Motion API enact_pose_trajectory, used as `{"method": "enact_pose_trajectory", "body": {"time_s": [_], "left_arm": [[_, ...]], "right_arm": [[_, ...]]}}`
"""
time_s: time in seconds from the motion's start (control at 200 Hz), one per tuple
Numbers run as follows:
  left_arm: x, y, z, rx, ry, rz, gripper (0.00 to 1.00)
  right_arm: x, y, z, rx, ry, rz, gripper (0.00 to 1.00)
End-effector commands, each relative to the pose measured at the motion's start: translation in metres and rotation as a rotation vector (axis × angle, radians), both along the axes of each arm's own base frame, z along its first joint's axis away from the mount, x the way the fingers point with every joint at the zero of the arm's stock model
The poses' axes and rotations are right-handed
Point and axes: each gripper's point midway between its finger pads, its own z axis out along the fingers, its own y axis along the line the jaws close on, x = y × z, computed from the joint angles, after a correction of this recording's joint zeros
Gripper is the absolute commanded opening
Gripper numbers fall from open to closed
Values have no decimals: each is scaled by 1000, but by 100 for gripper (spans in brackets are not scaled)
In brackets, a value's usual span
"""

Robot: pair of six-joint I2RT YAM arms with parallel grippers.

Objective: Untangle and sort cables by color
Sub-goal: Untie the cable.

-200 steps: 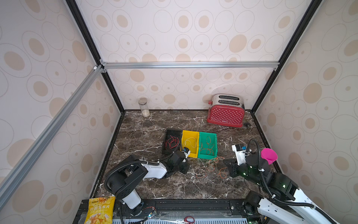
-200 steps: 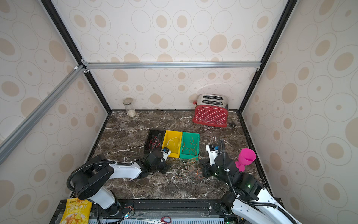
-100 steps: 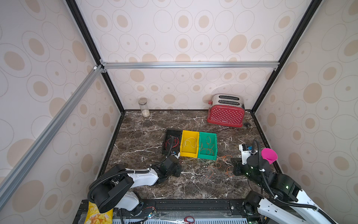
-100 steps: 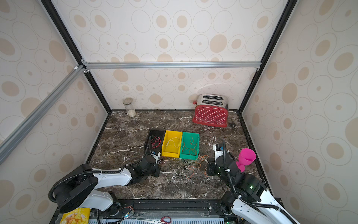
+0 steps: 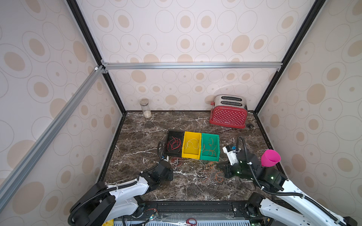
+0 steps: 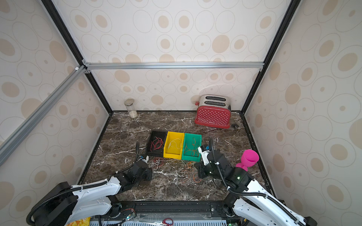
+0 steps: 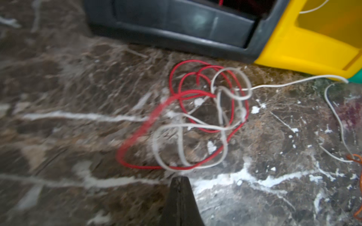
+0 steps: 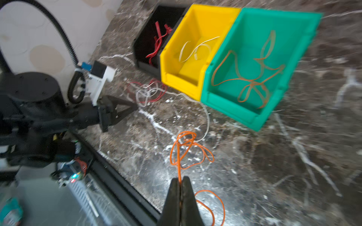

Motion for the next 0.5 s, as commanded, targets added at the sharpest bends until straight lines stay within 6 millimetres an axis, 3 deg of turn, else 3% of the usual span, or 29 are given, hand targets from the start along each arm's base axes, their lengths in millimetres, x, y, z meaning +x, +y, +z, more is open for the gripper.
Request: {"method": "enact_pose_trajectory", "body": {"time_s": [0.0,0.065,0.245,0.35,0.495], "left_arm": [[-13,25,-6,29,53,84,0],[-11,21,3,-10,38,72,0],[0,-8,42,-127,-31,-24,26],[7,-32,66,-211,-81,-113,40],[12,-62,83,-292,-101,-225,52]], "right_arm": [[-23,39,15,160,44,234,0],[-31,48,18,193,65,294,0],[-54,61,31,277,82,426,0],[-59,58,28,264,94,430,0],[-65,51,30,266,95,424,0]]}}
